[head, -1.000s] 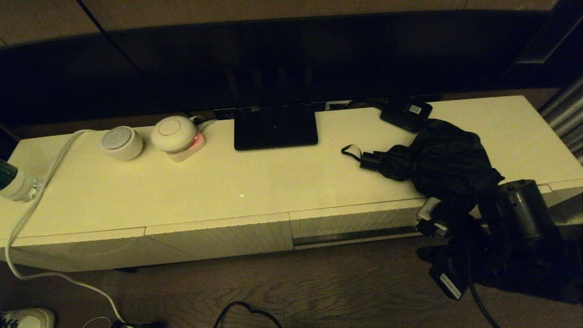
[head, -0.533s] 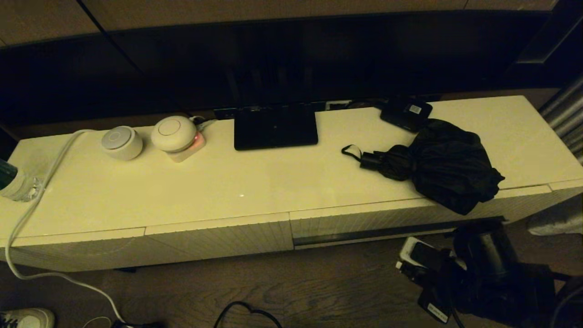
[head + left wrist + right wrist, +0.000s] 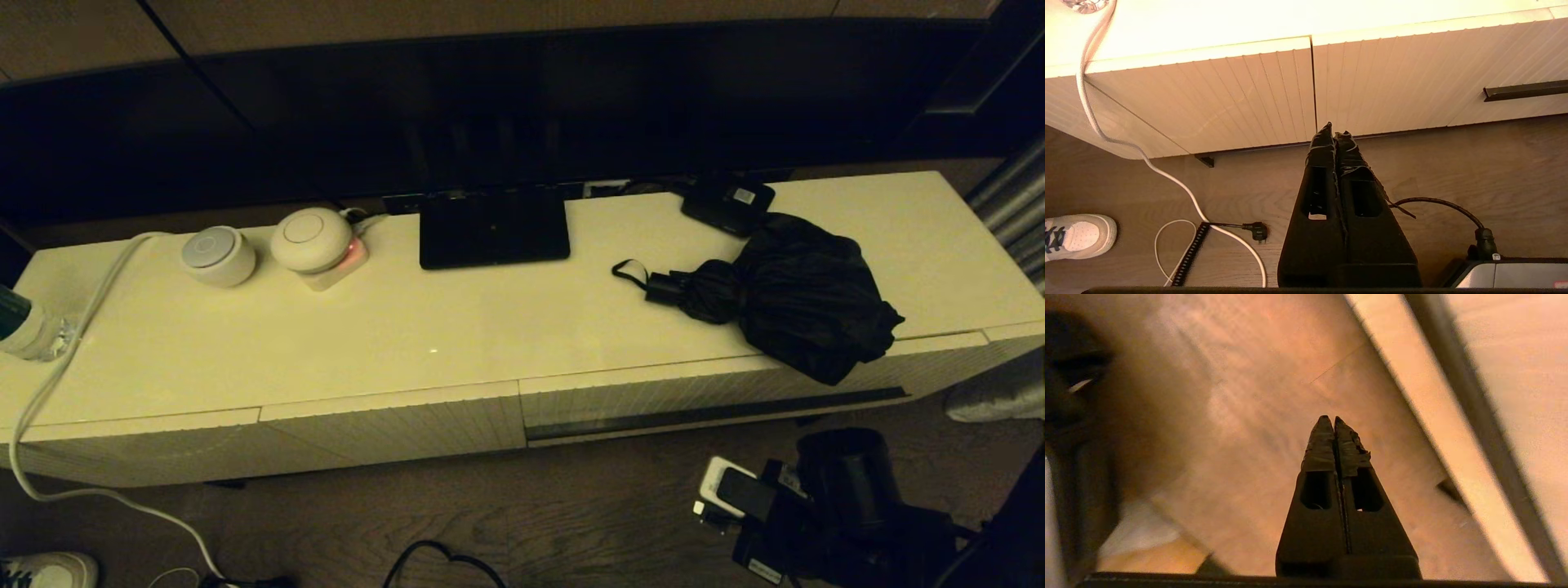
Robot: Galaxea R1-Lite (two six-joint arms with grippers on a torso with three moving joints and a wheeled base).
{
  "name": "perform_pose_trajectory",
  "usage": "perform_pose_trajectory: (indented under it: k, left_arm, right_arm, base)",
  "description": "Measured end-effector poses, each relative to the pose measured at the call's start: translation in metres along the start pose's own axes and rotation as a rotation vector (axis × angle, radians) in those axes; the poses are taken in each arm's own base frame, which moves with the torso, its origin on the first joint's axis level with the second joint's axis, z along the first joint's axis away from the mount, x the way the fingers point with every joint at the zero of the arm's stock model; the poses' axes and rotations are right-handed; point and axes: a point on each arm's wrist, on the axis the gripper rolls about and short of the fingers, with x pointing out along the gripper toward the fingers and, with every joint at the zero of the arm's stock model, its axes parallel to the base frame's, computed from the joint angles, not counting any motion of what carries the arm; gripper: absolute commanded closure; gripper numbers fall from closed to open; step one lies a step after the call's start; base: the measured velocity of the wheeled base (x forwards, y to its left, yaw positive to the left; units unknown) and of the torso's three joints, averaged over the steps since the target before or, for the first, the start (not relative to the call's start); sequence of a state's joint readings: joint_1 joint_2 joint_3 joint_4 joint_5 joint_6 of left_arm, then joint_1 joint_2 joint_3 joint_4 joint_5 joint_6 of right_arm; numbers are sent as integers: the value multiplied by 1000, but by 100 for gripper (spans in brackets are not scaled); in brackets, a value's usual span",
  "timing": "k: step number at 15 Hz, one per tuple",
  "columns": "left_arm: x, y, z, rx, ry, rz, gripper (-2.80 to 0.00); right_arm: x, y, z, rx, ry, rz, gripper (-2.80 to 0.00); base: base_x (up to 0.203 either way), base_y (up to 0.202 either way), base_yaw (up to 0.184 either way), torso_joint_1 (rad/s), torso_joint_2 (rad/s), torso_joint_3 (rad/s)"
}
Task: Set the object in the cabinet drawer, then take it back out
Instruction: Open the drawer
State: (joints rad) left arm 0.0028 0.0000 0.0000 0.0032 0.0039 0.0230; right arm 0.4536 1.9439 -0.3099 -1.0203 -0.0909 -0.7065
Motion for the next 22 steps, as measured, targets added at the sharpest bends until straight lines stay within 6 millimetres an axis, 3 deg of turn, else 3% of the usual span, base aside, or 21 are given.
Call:
perform_pose_trajectory:
  k: [9, 18, 19, 22]
  left_arm:
    - [0, 0, 0, 0, 0, 0, 0]
    - [0, 0, 0, 0, 0, 0, 0]
    - [0, 0, 0, 0, 0, 0, 0]
    - [0, 0, 0, 0, 0, 0, 0]
  right_arm:
    - [-3, -7, 7, -4, -55, -54, 0]
    - [-10, -9, 8, -126, -57, -71, 0]
    - [-12, -8, 6, -137, -49, -66, -280]
    - [-18, -3, -2, -194, -19, -38, -280]
  base:
    - [0, 0, 0, 0, 0, 0]
    - [0, 0, 0, 0, 0, 0]
    - [0, 0, 0, 0, 0, 0]
    - [0, 0, 0, 0, 0, 0]
